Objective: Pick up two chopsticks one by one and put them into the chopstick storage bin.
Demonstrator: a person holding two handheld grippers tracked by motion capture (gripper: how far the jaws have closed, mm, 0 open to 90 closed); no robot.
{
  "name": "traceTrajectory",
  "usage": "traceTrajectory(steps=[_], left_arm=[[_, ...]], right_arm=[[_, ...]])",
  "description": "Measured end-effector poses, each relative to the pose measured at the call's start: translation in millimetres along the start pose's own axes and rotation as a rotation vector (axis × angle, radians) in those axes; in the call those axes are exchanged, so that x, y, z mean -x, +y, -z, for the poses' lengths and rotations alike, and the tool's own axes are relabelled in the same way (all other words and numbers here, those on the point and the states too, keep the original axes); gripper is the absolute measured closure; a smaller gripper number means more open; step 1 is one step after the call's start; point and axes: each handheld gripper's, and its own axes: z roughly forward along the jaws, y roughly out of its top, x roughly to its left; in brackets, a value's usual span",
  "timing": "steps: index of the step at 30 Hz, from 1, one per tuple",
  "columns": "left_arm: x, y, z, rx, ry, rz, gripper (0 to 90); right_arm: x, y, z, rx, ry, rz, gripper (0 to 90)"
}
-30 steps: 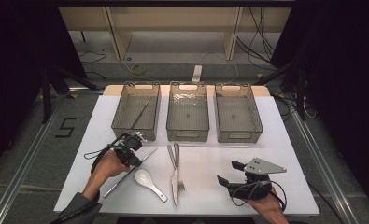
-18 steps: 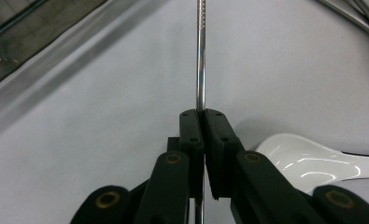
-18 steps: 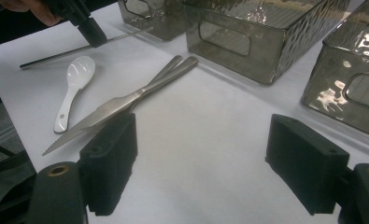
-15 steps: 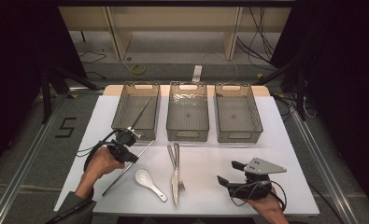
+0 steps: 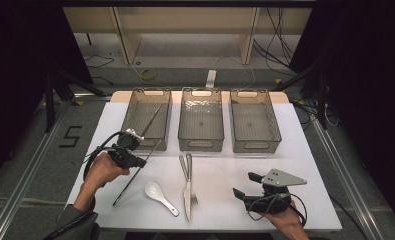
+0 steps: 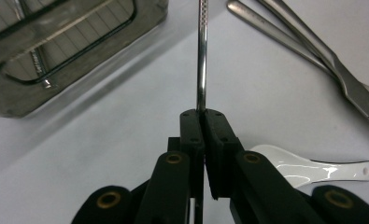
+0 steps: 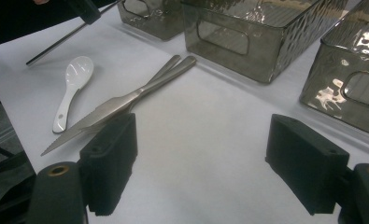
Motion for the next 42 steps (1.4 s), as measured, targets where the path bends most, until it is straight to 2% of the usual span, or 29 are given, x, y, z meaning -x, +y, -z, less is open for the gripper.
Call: traceTrajectory(steps=[2, 7, 10, 12, 13, 17, 22, 26, 36, 42], left_arm=[[-1.4, 0.7, 3.3, 0.010, -0.009, 0.003, 86.4], [-3.2, 4.0, 11.0, 0.039, 0.001, 0.005, 86.4], [-7.0, 5.8, 21.7, 0.074, 0.009, 0.015, 86.4], [-14.8, 8.7, 37.2, 0.124, 0.017, 0.032, 86.4], [-14.8, 8.7, 37.2, 0.124, 0.017, 0.032, 86.4], [-24.4, 15.2, 54.6, 0.204, 0.035, 0.067, 86.4], [-36.4, 28.1, 57.1, 0.257, 0.062, 0.094, 86.3], [-46.3, 39.1, 56.4, 0.262, 0.052, 0.112, 86.3], [-55.3, 76.8, 72.7, 0.295, 0.104, 0.107, 86.3], [-57.8, 94.2, 74.0, 0.284, 0.121, 0.095, 86.3]], right_arm=[[0.4, -0.2, -0.2, 0.001, 0.000, -0.002, 25.6], [1.3, -0.1, 0.2, -0.002, 0.000, -0.003, 25.6], [1.1, 0.0, 0.1, -0.001, -0.003, -0.001, 25.6], [1.5, -0.2, 0.4, 0.003, -0.002, -0.009, 25.6], [1.5, -0.2, 0.4, 0.003, -0.002, -0.009, 25.6], [2.8, -0.5, 0.0, 0.000, -0.004, -0.012, 25.6], [3.4, -0.5, 0.1, 0.003, -0.007, -0.013, 25.6], [3.7, -0.7, 0.0, 0.003, -0.005, -0.015, 25.6], [4.9, -1.0, -0.2, 0.003, -0.002, -0.020, 25.6], [5.3, -1.1, 0.5, 0.003, 0.000, -0.020, 25.6]])
